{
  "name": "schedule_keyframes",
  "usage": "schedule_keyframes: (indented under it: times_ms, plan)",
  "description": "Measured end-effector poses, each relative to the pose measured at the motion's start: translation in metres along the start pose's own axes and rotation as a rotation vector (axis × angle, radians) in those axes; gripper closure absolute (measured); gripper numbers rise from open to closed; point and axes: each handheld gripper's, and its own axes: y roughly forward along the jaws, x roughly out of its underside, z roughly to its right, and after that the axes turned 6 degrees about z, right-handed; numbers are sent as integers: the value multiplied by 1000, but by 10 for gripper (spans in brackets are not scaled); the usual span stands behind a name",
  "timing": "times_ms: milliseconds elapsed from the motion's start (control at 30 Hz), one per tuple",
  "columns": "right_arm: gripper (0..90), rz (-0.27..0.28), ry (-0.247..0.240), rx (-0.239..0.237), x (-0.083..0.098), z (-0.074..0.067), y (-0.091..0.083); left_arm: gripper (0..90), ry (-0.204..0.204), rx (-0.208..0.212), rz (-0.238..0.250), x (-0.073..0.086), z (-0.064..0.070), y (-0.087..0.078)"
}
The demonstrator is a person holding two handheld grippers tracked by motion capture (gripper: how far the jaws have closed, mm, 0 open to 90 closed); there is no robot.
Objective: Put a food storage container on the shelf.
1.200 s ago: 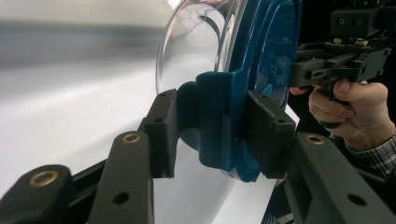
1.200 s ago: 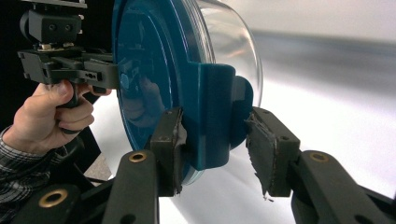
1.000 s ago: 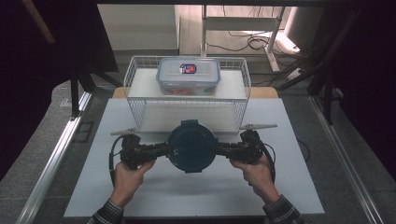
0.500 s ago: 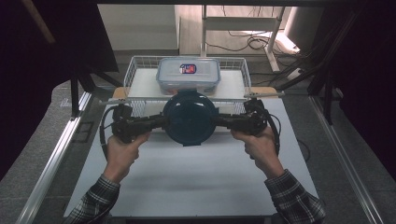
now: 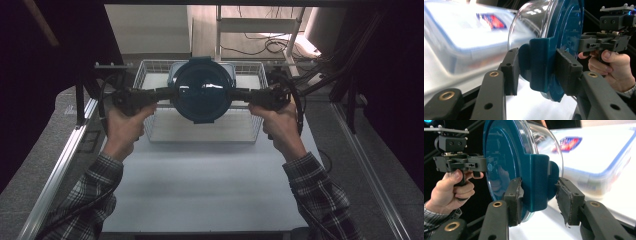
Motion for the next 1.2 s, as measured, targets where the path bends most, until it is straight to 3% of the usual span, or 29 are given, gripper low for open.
schedule_keyframes:
  times_ms: [200, 433, 633, 867, 1033, 1067, 1100, 1133, 1200]
  plan:
    - [565, 30, 10, 12, -29, 2, 4, 565, 6, 3, 9, -29, -5, 6]
    - [565, 43, 19, 31, -47, 13, 16, 563, -23, 2, 16, -48, -24, 19]
    - [563, 37, 55, 44, -52, 28, 30, 562, -44, -8, 11, -54, -39, 29]
    - [551, 30, 76, 65, -56, 36, 41, 561, -74, 0, 24, -57, -53, 35]
    - [529, 25, 52, 100, -62, 35, 45, 549, -58, -4, 31, -60, -58, 39]
    - [534, 27, 32, 122, -63, 34, 46, 543, -48, 0, 31, -60, -58, 39]
    - [597, 24, 3, 145, -65, 32, 46, 538, -48, 1, 36, -61, -58, 40]
    - [582, 13, -34, 175, -66, 31, 47, 518, -43, -13, 35, -61, -58, 41]
    - [545, -2, -55, 199, -66, 30, 53, 449, -70, -45, 5, -63, -61, 47]
